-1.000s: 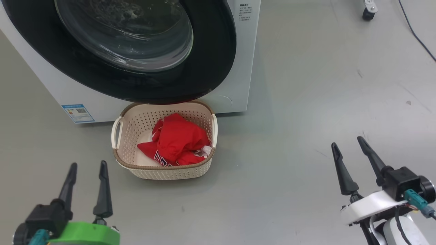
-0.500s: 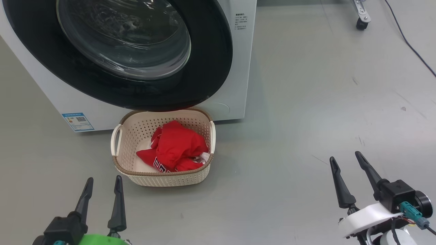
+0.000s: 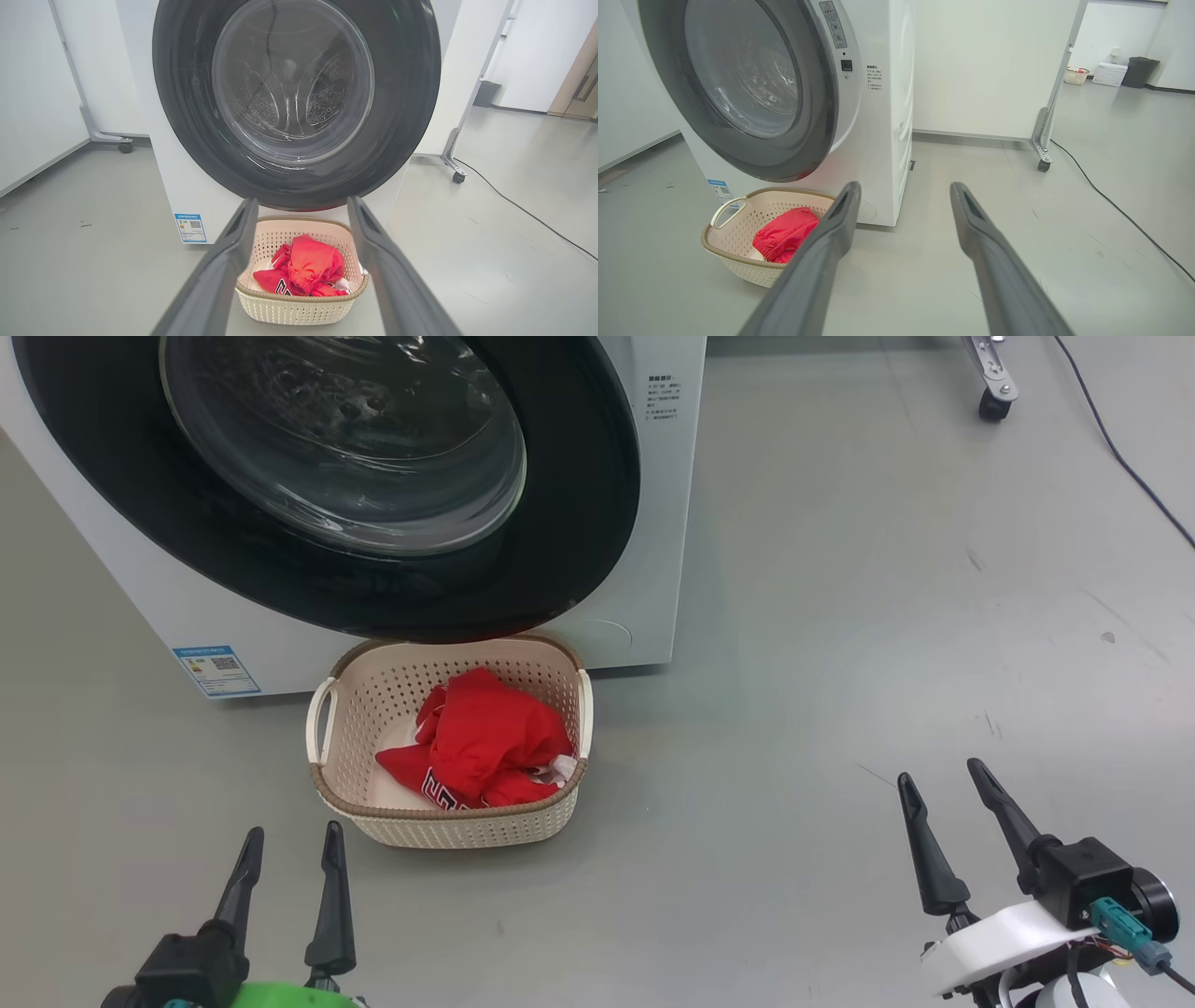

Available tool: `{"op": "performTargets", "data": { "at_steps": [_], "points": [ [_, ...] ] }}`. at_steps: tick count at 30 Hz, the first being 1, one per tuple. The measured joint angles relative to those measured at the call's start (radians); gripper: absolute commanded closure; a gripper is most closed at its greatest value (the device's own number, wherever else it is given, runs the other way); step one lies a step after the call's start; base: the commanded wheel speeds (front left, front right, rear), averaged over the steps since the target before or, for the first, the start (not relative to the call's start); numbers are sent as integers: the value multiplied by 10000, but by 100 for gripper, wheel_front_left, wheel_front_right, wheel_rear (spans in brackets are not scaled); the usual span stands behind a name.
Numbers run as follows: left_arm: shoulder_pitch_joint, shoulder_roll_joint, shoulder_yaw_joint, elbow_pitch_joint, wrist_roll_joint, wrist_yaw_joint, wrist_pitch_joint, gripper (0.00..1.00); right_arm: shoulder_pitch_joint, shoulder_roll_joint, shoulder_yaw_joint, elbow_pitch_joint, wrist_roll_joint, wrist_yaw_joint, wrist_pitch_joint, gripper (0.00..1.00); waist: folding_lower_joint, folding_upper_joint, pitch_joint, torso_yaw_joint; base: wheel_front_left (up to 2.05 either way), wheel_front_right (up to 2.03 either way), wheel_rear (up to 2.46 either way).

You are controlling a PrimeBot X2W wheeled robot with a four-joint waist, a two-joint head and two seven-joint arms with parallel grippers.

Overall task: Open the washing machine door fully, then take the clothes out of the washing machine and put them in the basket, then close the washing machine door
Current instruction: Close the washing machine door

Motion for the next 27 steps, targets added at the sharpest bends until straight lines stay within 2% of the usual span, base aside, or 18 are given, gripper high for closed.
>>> {"op": "performTargets", "data": {
  "at_steps": [11,12,13,14,21,27],
  "points": [
    [7,-71,-25,-13,355,25,0,0,58,-4,8,-98,0,-2,0,0,0,0,128,76,0,0,0],
    [6,-75,-71,-15,410,25,0,0,59,-8,-31,-127,2,-48,0,20,0,0,142,95,0,0,0],
    [2,-98,-157,-23,437,25,0,0,60,-19,-128,-180,8,-71,0,68,0,0,176,147,0,0,0],
    [-5,-107,-190,-27,451,25,0,0,60,-23,-171,-207,12,-71,0,100,0,0,196,176,0,0,0],
    [-60,-151,-345,-29,625,29,-2,0,58,-176,-360,-339,86,-71,-2,100,0,0,302,424,0,0,0],
    [-334,-311,-627,-123,857,36,-2,0,-44,-600,-541,-418,82,-58,0,100,0,0,432,877,0,0,0]
  ]
}}
